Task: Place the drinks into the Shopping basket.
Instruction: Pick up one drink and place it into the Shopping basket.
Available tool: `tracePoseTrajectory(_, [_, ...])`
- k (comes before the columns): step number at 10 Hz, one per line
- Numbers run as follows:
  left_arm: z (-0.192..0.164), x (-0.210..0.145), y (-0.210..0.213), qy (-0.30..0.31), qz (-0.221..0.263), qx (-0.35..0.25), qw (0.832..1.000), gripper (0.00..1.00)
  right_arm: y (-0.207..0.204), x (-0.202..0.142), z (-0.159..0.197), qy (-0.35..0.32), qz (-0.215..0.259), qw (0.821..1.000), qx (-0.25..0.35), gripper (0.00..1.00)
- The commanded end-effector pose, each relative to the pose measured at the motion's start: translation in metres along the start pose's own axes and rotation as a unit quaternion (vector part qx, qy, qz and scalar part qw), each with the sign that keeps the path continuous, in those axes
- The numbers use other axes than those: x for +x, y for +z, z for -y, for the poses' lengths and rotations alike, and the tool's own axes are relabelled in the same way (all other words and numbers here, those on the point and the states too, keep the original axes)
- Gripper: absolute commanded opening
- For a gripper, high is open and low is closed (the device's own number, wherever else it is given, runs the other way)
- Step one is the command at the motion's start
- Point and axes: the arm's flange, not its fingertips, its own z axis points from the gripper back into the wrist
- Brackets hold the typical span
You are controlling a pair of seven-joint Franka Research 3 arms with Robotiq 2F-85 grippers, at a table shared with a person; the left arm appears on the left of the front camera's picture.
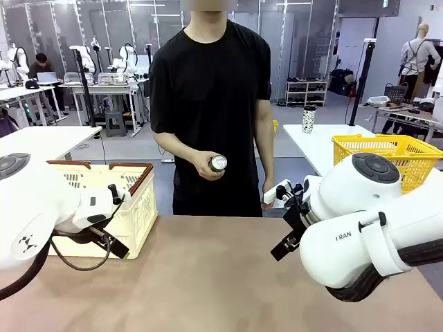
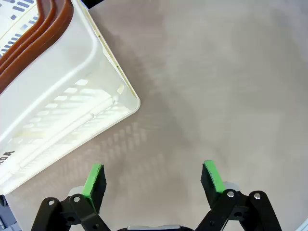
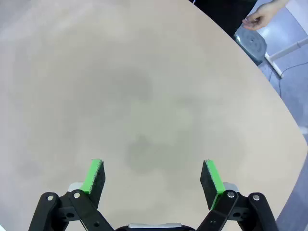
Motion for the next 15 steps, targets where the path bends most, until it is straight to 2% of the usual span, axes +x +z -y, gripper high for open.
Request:
tracePoseTrajectory(1, [0.0003,0.0001,0.0,0.0,0.0,0.0,1.0,1.0,0.0,0.0,0.0,0.0,0.0,1.0,0.0,1.0])
tracePoseTrajectory(15, [0.0003,0.0001,0.0,0.0,0.0,0.0,1.0,1.0,0.0,0.0,0.0,0.0,0.0,1.0,0.0,1.0])
